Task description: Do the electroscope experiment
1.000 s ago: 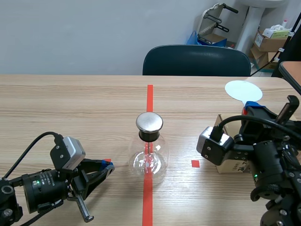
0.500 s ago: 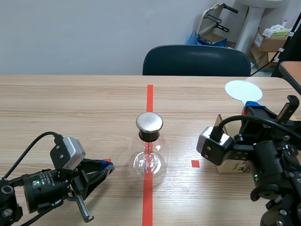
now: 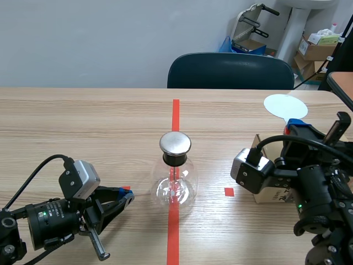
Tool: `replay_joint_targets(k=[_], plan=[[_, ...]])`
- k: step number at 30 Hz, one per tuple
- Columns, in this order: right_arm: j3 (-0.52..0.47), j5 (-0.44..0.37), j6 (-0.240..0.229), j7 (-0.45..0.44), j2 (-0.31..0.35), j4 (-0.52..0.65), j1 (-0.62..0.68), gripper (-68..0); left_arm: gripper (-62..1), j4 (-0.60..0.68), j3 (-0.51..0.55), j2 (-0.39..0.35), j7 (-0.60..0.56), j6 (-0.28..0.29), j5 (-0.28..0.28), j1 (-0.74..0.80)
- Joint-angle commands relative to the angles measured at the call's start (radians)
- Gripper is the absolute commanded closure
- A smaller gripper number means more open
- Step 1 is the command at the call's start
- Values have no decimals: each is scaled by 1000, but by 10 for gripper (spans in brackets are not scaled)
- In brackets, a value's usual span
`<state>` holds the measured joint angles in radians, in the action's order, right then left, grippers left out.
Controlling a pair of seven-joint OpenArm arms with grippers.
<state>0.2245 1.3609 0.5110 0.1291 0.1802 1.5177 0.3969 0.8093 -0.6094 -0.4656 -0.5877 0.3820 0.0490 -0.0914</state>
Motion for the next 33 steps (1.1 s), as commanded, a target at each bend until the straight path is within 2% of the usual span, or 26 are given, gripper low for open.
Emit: replay_joint_targets(k=[1, 15, 19, 23, 30, 33], plan=[[-3, -3, 11, 3, 13, 12, -9, -20, -29, 22, -1, 5, -14, 2, 10, -3], [-3, -3, 11, 3, 13, 12, -8, -20, -29, 22, -1, 5, -14, 2, 10, -3], [-4, -3, 11, -32, 14, 12, 3, -20, -29, 22, -1, 5, -14, 2, 10, -3], [-4, -3, 12, -96, 14, 13, 5, -20, -29, 22, -1, 5, -14, 2, 10, -3], [-4, -2, 24, -301, 14, 13, 5, -20, -29, 22, -1, 5, -14, 2, 10, -3], [-4, -2, 43, -394, 13, 13, 5, -20, -29, 22, -1, 5, -14, 2, 10, -3]])
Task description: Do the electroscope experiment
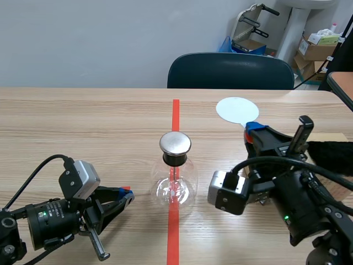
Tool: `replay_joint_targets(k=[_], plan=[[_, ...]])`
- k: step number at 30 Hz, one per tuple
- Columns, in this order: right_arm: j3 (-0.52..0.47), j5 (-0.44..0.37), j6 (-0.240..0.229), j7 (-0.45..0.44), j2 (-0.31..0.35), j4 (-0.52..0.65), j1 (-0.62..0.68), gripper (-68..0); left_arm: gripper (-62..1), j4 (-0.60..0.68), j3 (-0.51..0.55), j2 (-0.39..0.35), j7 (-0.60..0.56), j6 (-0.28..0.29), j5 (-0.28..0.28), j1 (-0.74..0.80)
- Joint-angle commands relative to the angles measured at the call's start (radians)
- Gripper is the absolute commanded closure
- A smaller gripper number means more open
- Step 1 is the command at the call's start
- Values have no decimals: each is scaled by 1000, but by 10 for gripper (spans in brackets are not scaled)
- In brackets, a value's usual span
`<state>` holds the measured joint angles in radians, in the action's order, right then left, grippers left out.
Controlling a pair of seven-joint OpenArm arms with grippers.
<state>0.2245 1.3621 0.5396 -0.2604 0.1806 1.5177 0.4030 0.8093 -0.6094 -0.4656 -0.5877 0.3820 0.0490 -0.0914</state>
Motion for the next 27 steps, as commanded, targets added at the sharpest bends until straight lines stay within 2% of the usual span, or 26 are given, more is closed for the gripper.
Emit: replay_joint_targets(k=[1, 7, 11, 27], plan=[[-4, -3, 17, -37, 13, 13, -2, -20, -29, 22, -1, 5, -14, 2, 10, -3], [-3, -3, 16, -200, 13, 13, -1, -20, -29, 22, -1, 5, -14, 2, 10, -3], [-3, -3, 13, -274, 13, 13, -1, -20, -29, 22, -1, 5, -14, 2, 10, -3], [-3, -3, 9, -385, 13, 13, -1, -20, -29, 22, -1, 5, -14, 2, 10, -3]])
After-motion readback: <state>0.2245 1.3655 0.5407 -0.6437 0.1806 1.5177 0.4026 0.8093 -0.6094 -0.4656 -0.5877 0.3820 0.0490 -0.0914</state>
